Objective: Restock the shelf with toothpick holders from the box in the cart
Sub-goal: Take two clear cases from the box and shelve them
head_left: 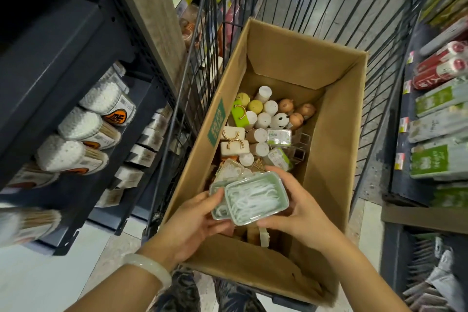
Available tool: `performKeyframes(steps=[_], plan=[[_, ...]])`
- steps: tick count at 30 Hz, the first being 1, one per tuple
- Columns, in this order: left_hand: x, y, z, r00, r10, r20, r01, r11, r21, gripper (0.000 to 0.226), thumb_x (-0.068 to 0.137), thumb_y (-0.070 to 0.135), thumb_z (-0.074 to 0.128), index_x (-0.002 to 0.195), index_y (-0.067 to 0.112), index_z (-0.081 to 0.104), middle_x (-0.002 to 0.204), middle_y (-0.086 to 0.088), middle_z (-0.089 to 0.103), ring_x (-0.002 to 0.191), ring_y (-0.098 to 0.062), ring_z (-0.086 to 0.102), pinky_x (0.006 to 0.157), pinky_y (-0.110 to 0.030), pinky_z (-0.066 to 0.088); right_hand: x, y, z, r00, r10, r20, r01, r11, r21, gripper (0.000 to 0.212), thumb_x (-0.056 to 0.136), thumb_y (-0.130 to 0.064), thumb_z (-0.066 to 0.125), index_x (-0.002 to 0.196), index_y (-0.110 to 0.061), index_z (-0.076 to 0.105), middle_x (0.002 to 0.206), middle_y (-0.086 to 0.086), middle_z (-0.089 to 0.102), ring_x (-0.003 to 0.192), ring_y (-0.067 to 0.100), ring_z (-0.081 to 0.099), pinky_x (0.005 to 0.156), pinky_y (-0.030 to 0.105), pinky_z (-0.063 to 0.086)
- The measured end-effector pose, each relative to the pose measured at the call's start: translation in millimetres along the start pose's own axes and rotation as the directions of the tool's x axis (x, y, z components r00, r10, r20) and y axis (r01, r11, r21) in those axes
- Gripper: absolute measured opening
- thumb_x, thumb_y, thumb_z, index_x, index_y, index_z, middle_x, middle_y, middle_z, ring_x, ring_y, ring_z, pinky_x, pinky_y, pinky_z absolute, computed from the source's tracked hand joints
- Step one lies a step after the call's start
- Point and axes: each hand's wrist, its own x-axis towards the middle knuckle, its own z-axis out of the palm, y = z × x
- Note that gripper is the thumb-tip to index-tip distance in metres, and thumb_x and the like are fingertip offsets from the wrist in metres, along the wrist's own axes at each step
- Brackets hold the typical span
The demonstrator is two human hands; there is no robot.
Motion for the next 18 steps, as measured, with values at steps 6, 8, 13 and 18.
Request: performKeyframes(steps=[6, 8, 13, 18], plan=[[-10, 6, 1, 0.976, 0.156, -0.151, -0.147, 0.987, 0.071, 0.052, 0.072, 0.023, 0.069, 0.121, 0.018, 0.053, 0.108, -0.011, 0.069, 0.085, -0.02, 0.069, 0.058, -0.023, 0.054, -14, 8, -7, 0.97, 0.033, -0.242, -0.004, 0.993, 0.119, 0.084, 0.047, -0.024, 0.092, 0.121, -0.022, 0.051, 0.115, -0.009, 0.064, 0.11, 0.009, 0.06, 0.086, 0.022, 0.052], [-14, 12, 0, 0.972, 0.19, -0.139, -0.181, 0.981, 0.07, 0.05, 0.072, 0.02, 0.07, 0.119, 0.018, 0.054, 0.112, -0.012, 0.067, 0.088, -0.017, 0.068, 0.058, -0.022, 0.053, -16, 5, -16, 0.944, 0.039, -0.327, 0.003, 0.992, 0.128, 0.082, 0.05, -0.01, 0.092, 0.121, -0.02, 0.052, 0.113, -0.008, 0.065, 0.106, 0.006, 0.062, 0.081, 0.018, 0.052], [-30, 28, -2, 0.977, 0.211, -0.006, -0.21, 0.976, 0.062, 0.058, 0.066, 0.016, 0.077, 0.121, 0.022, 0.057, 0.113, -0.008, 0.069, 0.094, -0.021, 0.068, 0.065, -0.026, 0.055, -14, -13, -26, 0.972, -0.046, -0.231, 0.063, 0.996, 0.066, 0.075, 0.051, -0.007, 0.083, 0.116, -0.025, 0.051, 0.111, -0.012, 0.066, 0.105, 0.003, 0.061, 0.081, 0.014, 0.049], [-49, 34, -4, 0.966, 0.255, -0.041, -0.253, 0.966, 0.063, 0.057, 0.065, 0.016, 0.072, 0.12, 0.013, 0.057, 0.111, -0.012, 0.069, 0.087, -0.02, 0.068, 0.063, -0.024, 0.055, -18, -38, -26, 0.995, -0.05, -0.088, 0.062, 0.988, 0.139, 0.08, 0.054, -0.004, 0.083, 0.122, -0.026, 0.047, 0.111, -0.014, 0.066, 0.106, 0.006, 0.062, 0.08, 0.017, 0.052]])
